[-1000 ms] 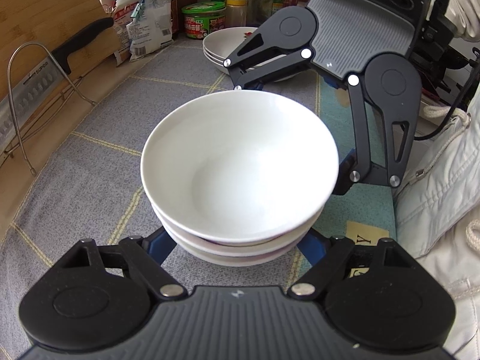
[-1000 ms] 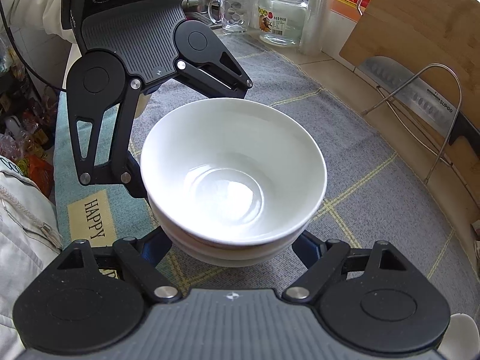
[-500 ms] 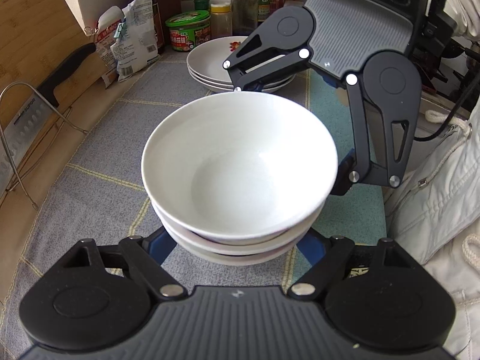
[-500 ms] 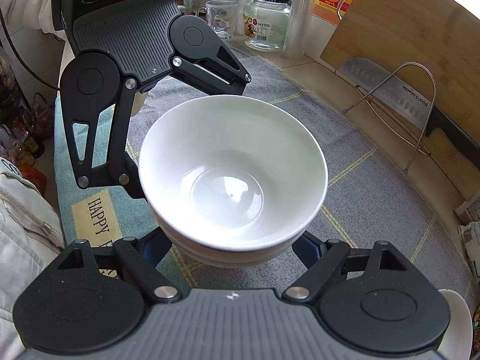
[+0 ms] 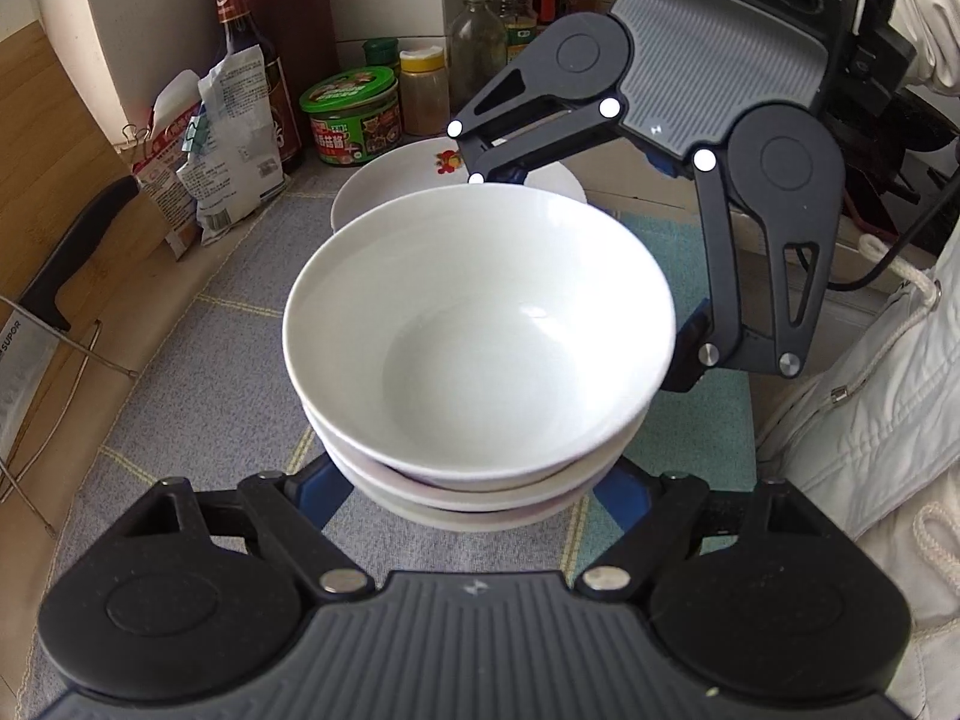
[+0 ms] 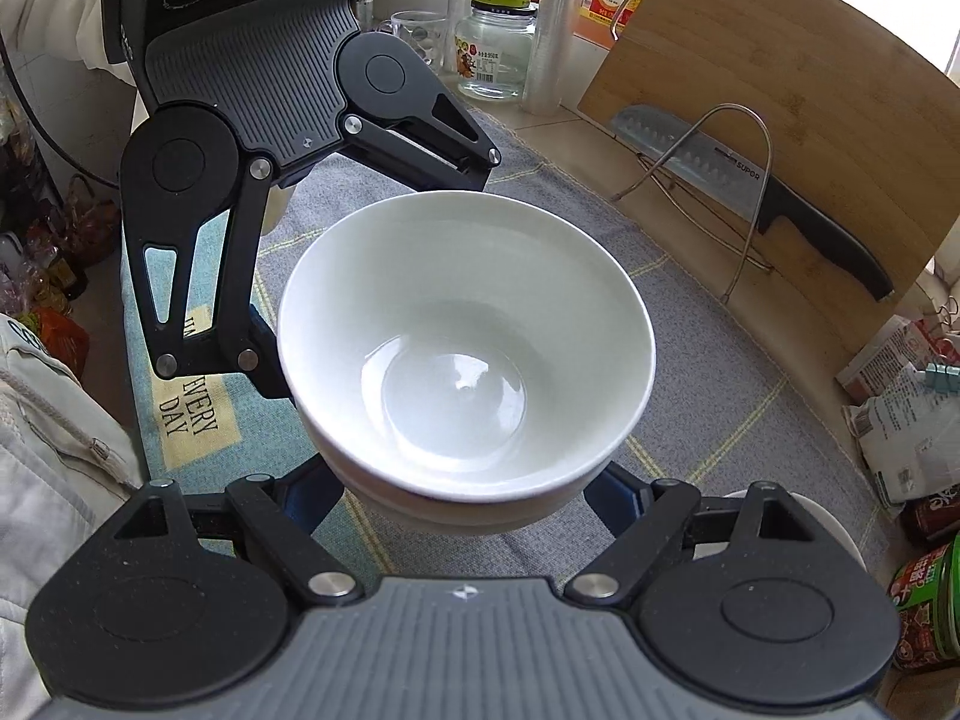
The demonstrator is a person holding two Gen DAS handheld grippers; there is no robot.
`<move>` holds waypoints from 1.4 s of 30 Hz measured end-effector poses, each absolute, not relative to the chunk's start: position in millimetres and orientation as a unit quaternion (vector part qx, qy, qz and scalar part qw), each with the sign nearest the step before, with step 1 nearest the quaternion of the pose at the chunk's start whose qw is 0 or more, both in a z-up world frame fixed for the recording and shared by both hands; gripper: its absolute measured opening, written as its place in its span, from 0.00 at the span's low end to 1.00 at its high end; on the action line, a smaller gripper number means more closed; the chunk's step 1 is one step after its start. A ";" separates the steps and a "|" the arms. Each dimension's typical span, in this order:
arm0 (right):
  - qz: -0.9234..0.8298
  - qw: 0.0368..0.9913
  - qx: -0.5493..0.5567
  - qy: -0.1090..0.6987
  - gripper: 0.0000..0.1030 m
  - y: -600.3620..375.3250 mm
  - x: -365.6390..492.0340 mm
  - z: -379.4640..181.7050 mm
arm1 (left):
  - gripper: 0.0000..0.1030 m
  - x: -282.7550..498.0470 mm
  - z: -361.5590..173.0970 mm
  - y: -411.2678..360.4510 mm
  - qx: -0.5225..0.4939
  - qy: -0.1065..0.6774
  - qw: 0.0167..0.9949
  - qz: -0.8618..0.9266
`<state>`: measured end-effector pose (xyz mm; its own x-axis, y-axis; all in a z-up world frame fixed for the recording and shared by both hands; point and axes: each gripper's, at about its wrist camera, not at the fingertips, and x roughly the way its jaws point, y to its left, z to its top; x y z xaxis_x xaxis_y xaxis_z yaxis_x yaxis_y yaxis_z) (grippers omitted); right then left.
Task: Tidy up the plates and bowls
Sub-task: 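Lift and carry the bowl stack with both tools toward the plate stack, then lower the bowl stack onto the flower-print plates with both tools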
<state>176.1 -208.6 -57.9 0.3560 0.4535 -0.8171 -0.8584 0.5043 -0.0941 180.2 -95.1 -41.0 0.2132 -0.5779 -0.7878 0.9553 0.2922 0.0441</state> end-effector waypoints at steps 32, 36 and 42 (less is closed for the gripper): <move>0.349 0.806 -0.279 0.388 0.87 -357.6 217.0 -65.9 | 0.82 242.0 -66.3 -243.3 0.299 0.302 0.716 -0.554; 0.347 0.806 -0.277 0.391 0.87 -363.6 219.7 -69.7 | 0.82 245.8 -68.8 -249.1 0.297 0.305 0.715 -0.555; 0.347 0.806 -0.272 0.395 0.87 -369.7 224.6 -74.1 | 0.83 249.3 -71.6 -252.5 0.295 0.308 0.716 -0.553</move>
